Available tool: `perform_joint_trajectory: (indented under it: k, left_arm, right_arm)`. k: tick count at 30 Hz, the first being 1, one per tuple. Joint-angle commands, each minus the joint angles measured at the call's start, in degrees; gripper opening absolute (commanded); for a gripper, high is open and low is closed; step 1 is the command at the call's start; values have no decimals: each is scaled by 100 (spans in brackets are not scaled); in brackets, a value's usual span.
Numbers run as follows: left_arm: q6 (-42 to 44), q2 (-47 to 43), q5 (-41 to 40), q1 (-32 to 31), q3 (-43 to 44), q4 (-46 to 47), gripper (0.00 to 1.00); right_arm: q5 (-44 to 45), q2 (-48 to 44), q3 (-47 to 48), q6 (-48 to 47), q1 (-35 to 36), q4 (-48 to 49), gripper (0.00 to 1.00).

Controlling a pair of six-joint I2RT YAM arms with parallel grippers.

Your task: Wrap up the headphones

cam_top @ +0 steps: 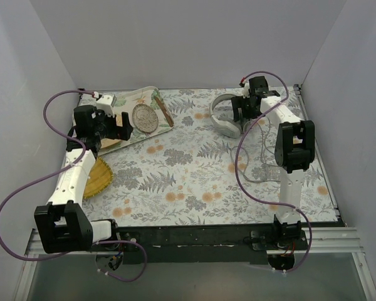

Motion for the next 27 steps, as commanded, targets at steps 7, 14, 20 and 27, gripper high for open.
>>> perform_joint_trajectory:
  k: [7, 14, 20, 27]
  left_arm:
    - [-8, -424, 41, 1, 593, -951, 96]
    - [-157, -478, -55, -235, 962, -987, 88]
    - [-272, -144, -187, -1016, 1288, -1014, 89]
    - [-53, -64, -845, -1458, 798, -944, 92]
  right_arm:
    - [-670, -431, -79, -463, 243, -88, 28]
    - [-2, -1242, -318, -867, 1516, -96, 1]
    - [25, -900, 797, -851, 3141, -957, 1]
    - [-722, -521, 1775, -315, 3601, -1310, 1]
